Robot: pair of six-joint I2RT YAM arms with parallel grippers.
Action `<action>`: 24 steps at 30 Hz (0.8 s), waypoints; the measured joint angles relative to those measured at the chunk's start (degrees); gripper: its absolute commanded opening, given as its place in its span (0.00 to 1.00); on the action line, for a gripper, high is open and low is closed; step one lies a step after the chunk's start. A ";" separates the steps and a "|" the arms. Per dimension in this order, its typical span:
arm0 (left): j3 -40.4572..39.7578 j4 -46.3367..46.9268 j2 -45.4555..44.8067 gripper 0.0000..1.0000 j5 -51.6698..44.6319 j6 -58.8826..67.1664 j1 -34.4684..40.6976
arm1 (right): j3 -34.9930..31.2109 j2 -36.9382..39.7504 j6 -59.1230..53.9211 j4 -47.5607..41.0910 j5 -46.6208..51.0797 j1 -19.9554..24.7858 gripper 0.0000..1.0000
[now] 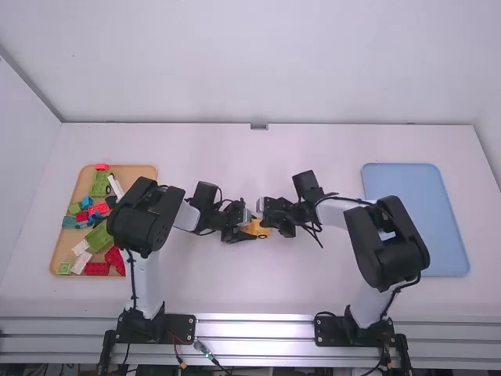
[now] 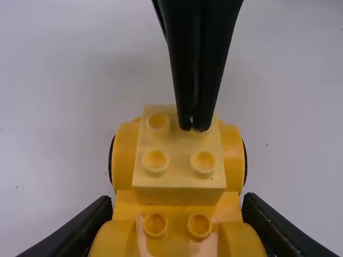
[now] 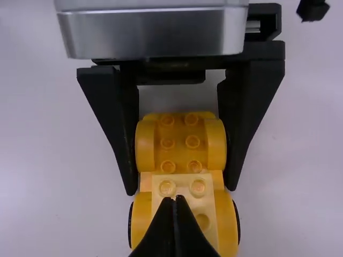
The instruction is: Assemble lego blocks to make yellow taxi
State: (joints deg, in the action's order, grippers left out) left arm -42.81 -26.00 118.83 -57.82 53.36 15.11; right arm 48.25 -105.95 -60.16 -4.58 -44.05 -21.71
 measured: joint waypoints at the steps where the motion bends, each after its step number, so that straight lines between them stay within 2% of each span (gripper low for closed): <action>1: 0.00 -0.02 0.00 0.59 0.00 0.00 -0.02 | 0.20 0.20 0.04 -0.61 0.87 -0.28 0.00; 7: 0.00 -0.02 0.00 0.60 0.04 -0.02 -0.24 | 0.72 1.18 0.24 -1.29 4.85 -1.88 0.00; 10: 0.00 -0.48 0.00 0.61 0.57 -0.35 -0.74 | 0.28 1.18 0.26 1.90 5.01 -2.16 0.00; 12: -0.07 -0.44 0.00 0.61 0.59 -0.46 -0.81 | -0.15 1.18 0.13 2.89 3.63 -1.77 0.00; 16: -0.11 -0.20 0.00 0.62 -0.20 -0.96 -0.22 | -0.66 1.27 -1.73 3.32 -5.11 0.83 0.01; 17: -0.11 -0.20 0.00 0.62 -0.44 -1.07 -0.07 | -0.66 1.66 -3.08 2.49 -9.33 2.67 0.26; 18: -0.11 -0.20 0.00 0.63 -0.61 -1.09 0.02 | -0.70 2.16 -3.93 1.88 -11.98 4.33 0.63; 19: -0.11 -0.17 0.00 0.64 -0.63 -1.09 0.07 | -0.70 2.45 -4.42 1.68 -13.09 5.14 0.88; 20: -0.11 -0.20 0.00 0.66 -0.63 -1.09 0.07 | -0.74 2.95 -4.83 1.40 -14.51 6.47 0.99; 22: -0.11 -0.22 0.00 0.81 -0.66 -1.20 0.07 | -0.74 3.78 -5.14 1.36 -16.83 9.22 0.99; 24: -0.11 -0.02 0.00 1.00 -0.87 -1.33 0.07 | -0.74 4.02 -4.50 1.31 -18.18 10.99 0.99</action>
State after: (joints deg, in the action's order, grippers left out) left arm -42.92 -26.02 118.83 -58.70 52.03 15.18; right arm 47.51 -101.93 -64.66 -3.27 -62.24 -10.72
